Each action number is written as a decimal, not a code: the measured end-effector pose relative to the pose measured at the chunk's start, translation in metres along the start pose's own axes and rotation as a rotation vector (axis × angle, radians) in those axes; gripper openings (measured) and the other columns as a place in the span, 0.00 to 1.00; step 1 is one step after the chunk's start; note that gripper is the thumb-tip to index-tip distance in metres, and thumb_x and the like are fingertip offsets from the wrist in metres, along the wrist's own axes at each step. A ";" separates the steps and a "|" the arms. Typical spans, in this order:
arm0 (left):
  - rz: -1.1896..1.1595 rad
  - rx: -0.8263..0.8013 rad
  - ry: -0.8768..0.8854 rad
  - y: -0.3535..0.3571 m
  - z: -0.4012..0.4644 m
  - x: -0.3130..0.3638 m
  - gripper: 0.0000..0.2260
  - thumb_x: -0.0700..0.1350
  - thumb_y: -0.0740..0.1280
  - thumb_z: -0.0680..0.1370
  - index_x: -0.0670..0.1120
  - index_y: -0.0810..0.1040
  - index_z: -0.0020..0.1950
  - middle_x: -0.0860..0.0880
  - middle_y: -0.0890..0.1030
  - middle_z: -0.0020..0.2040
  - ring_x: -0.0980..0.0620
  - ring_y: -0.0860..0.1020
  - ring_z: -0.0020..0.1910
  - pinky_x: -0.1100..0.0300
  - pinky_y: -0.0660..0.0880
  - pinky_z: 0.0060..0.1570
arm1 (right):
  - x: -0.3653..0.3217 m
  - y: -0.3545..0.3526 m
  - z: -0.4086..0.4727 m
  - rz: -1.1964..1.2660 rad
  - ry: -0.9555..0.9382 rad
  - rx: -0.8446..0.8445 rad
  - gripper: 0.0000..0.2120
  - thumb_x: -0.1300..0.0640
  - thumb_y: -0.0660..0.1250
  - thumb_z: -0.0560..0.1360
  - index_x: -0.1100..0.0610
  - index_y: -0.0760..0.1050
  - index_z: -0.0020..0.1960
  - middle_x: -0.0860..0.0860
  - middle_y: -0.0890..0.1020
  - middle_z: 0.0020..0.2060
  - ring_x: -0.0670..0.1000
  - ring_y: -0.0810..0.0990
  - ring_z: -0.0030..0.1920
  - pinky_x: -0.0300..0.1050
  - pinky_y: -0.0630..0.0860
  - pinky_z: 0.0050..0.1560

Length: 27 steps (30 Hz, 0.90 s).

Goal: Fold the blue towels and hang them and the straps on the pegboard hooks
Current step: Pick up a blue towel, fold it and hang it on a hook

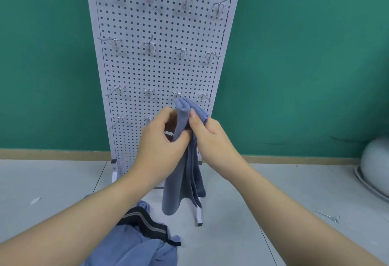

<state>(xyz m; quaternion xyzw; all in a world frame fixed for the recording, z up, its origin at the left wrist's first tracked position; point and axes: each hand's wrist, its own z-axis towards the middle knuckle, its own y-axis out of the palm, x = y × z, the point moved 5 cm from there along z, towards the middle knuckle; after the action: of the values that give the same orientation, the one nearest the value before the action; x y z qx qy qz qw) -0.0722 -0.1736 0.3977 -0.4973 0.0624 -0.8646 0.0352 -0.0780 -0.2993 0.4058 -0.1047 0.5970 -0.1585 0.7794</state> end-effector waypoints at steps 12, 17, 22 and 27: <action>-0.215 -0.183 -0.008 -0.005 -0.007 0.010 0.22 0.27 0.58 0.82 0.50 0.85 0.55 0.44 0.80 0.54 0.60 0.81 0.48 0.70 0.78 0.45 | -0.015 -0.009 0.002 0.042 -0.029 0.014 0.35 0.31 0.64 0.72 0.65 0.76 0.55 0.53 0.77 0.41 0.50 0.77 0.43 0.60 0.80 0.53; -0.129 -0.052 -0.038 -0.019 0.001 -0.007 0.09 0.34 0.69 0.80 0.47 0.85 0.52 0.49 0.85 0.49 0.53 0.83 0.50 0.56 0.81 0.52 | -0.013 -0.019 0.003 0.104 -0.004 0.099 0.18 0.43 0.64 0.79 0.57 0.81 0.56 0.64 0.84 0.52 0.51 0.79 0.47 0.62 0.79 0.59; -0.290 -0.149 -0.209 -0.014 0.006 -0.021 0.20 0.53 0.77 0.73 0.47 0.79 0.61 0.49 0.85 0.58 0.54 0.83 0.58 0.55 0.78 0.64 | -0.019 -0.028 0.000 0.152 -0.052 0.092 0.13 0.49 0.66 0.83 0.57 0.82 0.58 0.62 0.84 0.55 0.50 0.82 0.50 0.63 0.77 0.63; -0.380 -0.301 -0.267 0.004 -0.006 -0.019 0.18 0.50 0.73 0.73 0.45 0.81 0.61 0.49 0.87 0.55 0.51 0.85 0.57 0.60 0.80 0.56 | -0.022 -0.025 -0.002 0.246 -0.076 0.079 0.10 0.54 0.67 0.83 0.58 0.81 0.59 0.56 0.87 0.54 0.48 0.84 0.53 0.50 0.80 0.59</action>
<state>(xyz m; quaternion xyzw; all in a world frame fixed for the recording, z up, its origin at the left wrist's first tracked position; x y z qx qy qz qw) -0.0676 -0.1750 0.3778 -0.6095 0.0905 -0.7634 -0.1941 -0.0881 -0.3142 0.4335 -0.0056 0.5688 -0.0810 0.8185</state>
